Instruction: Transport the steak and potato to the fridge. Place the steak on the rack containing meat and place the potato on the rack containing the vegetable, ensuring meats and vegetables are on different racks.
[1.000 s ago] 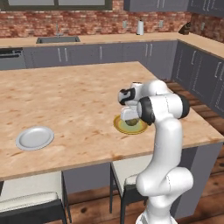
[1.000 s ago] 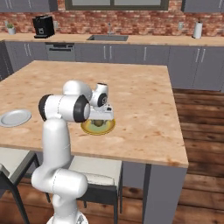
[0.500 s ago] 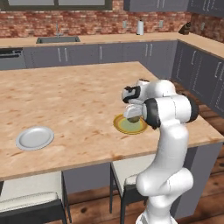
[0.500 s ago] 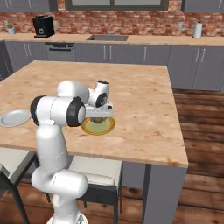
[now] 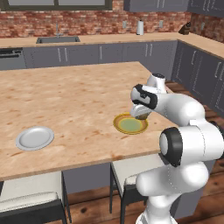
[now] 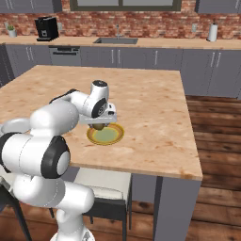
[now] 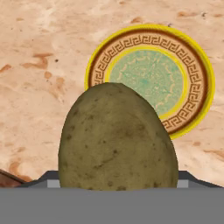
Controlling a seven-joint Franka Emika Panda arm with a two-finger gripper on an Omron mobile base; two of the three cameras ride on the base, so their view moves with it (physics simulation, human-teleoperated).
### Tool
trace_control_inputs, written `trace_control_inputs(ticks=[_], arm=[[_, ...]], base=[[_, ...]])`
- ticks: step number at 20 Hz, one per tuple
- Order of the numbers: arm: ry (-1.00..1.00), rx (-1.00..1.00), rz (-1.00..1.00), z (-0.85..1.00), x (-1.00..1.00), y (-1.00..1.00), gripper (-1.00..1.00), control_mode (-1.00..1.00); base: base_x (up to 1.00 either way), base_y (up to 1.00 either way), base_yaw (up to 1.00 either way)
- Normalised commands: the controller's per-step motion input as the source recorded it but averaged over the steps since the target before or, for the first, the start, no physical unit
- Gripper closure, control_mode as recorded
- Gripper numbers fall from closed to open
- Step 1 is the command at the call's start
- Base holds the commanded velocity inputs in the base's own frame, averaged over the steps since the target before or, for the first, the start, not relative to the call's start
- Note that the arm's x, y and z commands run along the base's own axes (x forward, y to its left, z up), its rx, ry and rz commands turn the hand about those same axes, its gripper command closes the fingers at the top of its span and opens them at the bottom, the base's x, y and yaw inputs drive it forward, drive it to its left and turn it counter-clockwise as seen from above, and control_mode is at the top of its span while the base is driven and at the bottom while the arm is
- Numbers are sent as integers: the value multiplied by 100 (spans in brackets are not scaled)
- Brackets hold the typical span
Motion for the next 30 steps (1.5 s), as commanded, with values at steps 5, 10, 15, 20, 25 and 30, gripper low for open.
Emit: trace_control_inputs(ticks=[5, 10, 15, 20, 25, 30], arm=[[0, 3, -15, 95, -100, 0, 100, -100], [-12, 4, -25, 62, -100, 0, 100, -100], [-32, 5, -23, 32, -100, 0, 100, -100], [-25, 4, -9, 53, -100, 0, 100, -100], [-2, 1, -1, 70, -100, -1, 100, -100], [6, 0, 0, 80, -86, 0, 100, -100]], base=[[0, 0, 0], [0, 0, 0], [0, 0, 0], [0, 0, 0], [0, 0, 0], [0, 0, 0]])
